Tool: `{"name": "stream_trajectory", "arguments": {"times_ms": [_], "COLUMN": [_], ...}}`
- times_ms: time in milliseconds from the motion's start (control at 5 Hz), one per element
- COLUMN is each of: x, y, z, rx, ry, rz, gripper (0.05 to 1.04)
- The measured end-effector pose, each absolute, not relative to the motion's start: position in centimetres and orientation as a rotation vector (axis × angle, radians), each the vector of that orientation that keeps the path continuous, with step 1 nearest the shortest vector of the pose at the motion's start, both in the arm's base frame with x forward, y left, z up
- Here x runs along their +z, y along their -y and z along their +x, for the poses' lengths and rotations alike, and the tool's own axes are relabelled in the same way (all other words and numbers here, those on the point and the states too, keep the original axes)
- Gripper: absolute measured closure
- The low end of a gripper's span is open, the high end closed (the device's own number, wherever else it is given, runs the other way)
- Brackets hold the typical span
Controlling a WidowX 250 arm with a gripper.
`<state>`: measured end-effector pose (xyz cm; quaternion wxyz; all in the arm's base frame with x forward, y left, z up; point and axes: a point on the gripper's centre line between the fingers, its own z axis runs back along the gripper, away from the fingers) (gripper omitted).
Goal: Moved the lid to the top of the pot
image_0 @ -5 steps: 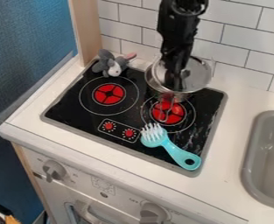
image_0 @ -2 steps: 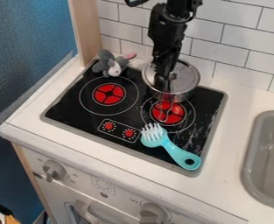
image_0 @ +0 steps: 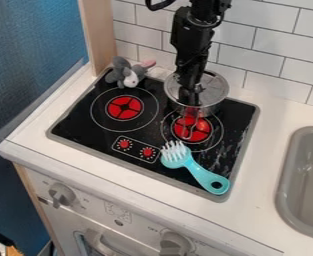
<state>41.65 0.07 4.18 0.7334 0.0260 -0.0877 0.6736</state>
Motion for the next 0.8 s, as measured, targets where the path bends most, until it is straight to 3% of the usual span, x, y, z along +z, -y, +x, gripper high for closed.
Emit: {"name": "stream_trajectory", "arguments": {"times_ms": [400, 600, 800], "x": [3.9, 4.1, 5.7], "y": [0.0, 0.2, 0.4], "z": [41.4, 41.4, 41.5], "rx": [1.486, 1.49, 1.492], "ry": [0.168, 0.161, 0.178], "rz": [0.042, 0.031, -0.003], "gripper": [0.172, 0.076, 0.081]}}
